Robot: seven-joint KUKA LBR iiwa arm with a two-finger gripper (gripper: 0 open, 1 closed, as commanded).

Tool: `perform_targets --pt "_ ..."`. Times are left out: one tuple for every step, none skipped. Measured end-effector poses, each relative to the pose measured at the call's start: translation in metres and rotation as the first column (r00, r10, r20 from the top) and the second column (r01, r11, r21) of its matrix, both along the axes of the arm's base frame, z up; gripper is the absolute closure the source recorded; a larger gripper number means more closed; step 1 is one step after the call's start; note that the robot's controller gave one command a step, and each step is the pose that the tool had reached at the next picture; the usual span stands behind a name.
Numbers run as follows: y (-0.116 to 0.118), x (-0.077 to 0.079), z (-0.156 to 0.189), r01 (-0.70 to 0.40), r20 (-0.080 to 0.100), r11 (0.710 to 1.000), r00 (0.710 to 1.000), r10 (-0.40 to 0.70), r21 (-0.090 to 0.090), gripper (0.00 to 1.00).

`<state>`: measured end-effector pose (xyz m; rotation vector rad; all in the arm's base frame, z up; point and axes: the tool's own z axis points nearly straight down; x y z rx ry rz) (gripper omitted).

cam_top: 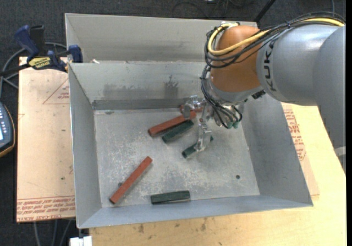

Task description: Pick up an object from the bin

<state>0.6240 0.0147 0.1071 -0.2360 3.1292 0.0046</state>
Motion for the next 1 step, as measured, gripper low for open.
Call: perform_targets --pt "0.0119 0.0015 -0.0361 -0.039 -0.002 0.999 0.999 0.039 -0.002 0.0"
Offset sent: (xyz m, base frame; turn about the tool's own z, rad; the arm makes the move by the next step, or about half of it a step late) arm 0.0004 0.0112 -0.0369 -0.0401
